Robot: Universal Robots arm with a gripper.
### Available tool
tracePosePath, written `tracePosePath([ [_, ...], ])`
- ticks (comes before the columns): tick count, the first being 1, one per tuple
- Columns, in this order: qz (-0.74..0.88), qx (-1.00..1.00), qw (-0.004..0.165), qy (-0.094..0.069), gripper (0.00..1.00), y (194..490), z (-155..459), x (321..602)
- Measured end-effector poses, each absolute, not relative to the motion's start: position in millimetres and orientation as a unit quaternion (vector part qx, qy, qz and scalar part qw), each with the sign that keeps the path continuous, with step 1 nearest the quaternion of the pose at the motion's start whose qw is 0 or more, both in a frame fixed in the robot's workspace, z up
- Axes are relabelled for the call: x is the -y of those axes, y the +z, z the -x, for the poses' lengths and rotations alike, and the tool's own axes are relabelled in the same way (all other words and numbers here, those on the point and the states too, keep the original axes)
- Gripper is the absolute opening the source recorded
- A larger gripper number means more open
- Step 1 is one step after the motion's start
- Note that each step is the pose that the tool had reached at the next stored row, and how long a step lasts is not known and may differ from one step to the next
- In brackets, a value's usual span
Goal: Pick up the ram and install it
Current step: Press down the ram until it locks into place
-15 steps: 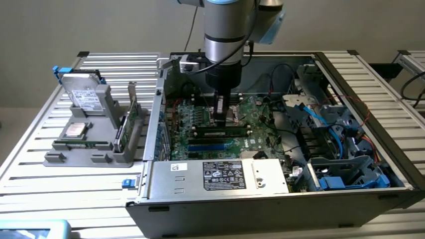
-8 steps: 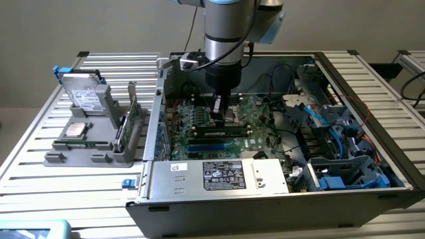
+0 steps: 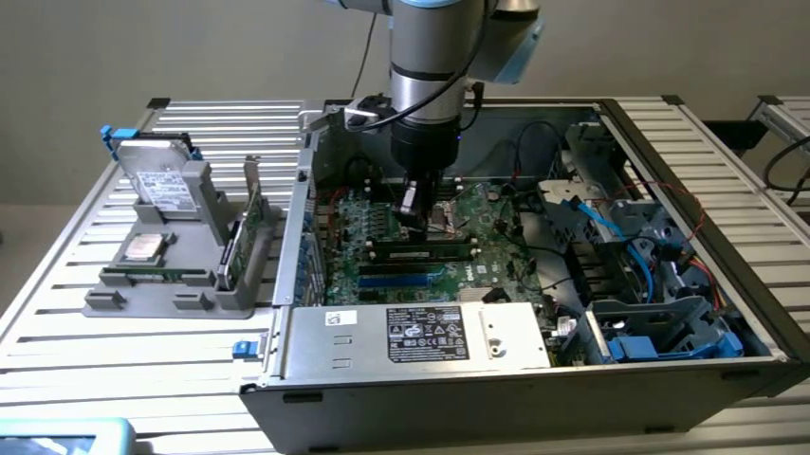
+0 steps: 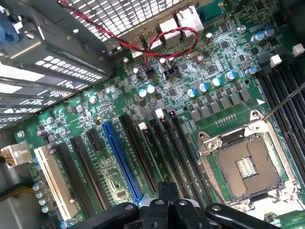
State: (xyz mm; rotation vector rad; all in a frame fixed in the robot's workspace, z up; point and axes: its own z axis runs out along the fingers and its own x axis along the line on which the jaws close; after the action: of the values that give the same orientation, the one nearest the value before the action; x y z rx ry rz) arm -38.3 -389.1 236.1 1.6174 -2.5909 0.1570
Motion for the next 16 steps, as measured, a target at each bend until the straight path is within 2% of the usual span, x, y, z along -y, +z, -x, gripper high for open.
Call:
tracePosePath([
  [16,-0.432,0.900,0.046,0.045,0.11,236.1,38.3,389.1],
])
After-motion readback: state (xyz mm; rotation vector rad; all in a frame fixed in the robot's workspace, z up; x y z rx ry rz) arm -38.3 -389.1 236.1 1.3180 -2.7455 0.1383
